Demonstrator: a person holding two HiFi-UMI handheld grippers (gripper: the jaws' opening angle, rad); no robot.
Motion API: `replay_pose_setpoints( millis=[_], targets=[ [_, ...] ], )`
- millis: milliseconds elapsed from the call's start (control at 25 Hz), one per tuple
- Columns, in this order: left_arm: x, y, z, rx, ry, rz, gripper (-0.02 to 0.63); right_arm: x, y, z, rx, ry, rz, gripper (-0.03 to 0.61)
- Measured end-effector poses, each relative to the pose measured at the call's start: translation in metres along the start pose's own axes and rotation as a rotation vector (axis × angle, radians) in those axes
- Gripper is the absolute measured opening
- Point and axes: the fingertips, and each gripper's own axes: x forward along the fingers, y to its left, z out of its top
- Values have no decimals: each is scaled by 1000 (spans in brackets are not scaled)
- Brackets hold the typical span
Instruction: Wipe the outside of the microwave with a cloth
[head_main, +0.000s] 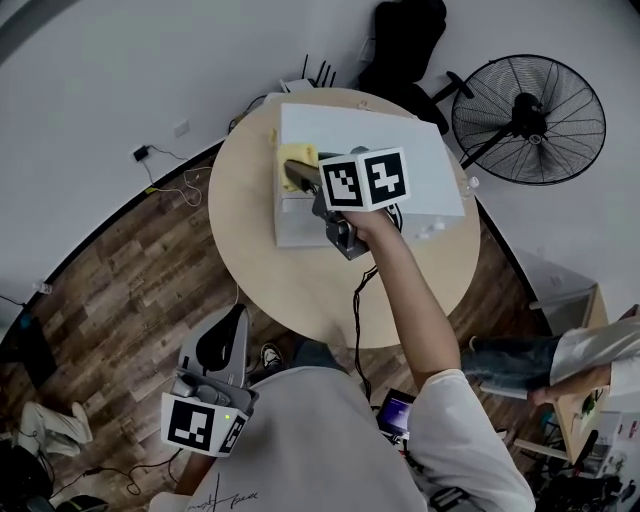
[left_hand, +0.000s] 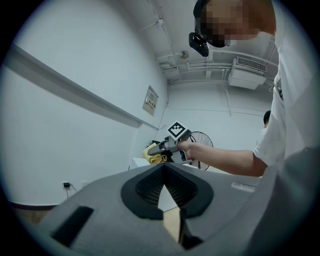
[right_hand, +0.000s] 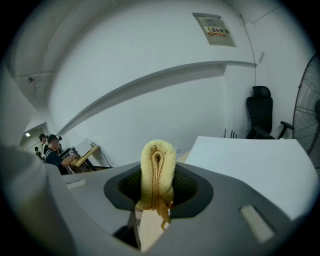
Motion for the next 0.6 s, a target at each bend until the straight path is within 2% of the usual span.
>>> replay_pose_setpoints(
  millis=[120, 240, 600],
  targets=[
    [4, -8, -3, 6, 4, -32, -5, -34, -32, -10, -4, -11, -73, 135],
    [13, -17, -7, 9, 14, -59, -5, -73, -83, -24, 11, -7, -177, 135],
    [52, -43, -16, 9, 51, -116, -5, -200, -245, -75, 144, 20, -484, 135]
  ],
)
